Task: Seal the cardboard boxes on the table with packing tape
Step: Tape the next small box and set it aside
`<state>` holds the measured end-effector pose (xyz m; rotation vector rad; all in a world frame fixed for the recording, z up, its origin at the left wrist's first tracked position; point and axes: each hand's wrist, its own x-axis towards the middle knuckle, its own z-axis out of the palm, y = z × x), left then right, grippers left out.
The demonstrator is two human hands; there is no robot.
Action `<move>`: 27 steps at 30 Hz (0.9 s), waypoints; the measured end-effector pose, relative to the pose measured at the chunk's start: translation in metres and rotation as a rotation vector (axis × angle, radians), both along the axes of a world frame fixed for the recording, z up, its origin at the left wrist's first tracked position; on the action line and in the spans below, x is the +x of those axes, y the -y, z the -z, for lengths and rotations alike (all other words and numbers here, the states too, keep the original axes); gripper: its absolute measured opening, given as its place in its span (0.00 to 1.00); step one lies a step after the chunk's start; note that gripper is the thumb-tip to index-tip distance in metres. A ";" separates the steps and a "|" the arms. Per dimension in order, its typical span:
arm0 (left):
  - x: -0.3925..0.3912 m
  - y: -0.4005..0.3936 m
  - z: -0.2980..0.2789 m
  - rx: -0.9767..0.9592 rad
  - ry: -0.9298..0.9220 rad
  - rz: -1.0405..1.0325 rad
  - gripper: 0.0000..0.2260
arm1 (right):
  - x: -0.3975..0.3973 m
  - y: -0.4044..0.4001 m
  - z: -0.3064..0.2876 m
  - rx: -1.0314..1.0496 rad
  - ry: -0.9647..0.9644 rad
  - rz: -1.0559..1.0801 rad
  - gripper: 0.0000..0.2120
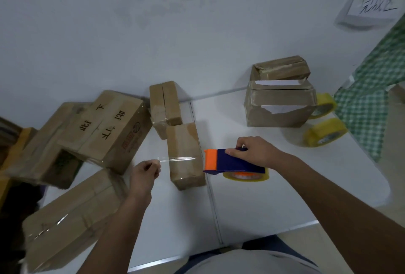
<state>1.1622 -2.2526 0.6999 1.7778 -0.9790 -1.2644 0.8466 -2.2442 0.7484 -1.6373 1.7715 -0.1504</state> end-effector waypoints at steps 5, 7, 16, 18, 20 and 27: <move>0.005 -0.014 0.012 0.023 0.025 -0.039 0.06 | 0.000 -0.006 0.011 0.048 -0.023 -0.059 0.24; 0.004 -0.019 0.013 0.021 -0.005 -0.048 0.06 | 0.000 -0.006 0.010 0.047 -0.030 -0.065 0.24; -0.012 -0.033 0.023 0.058 -0.079 -0.188 0.07 | 0.003 0.001 0.025 -0.051 -0.142 -0.030 0.25; -0.016 -0.035 0.023 0.068 -0.074 -0.215 0.07 | 0.002 0.001 0.027 -0.057 -0.157 -0.032 0.26; -0.018 -0.038 0.025 0.075 -0.059 -0.232 0.06 | 0.002 0.002 0.029 -0.063 -0.178 -0.043 0.26; -0.022 -0.039 0.032 0.111 -0.012 -0.242 0.09 | 0.001 0.006 0.032 -0.060 -0.196 -0.061 0.26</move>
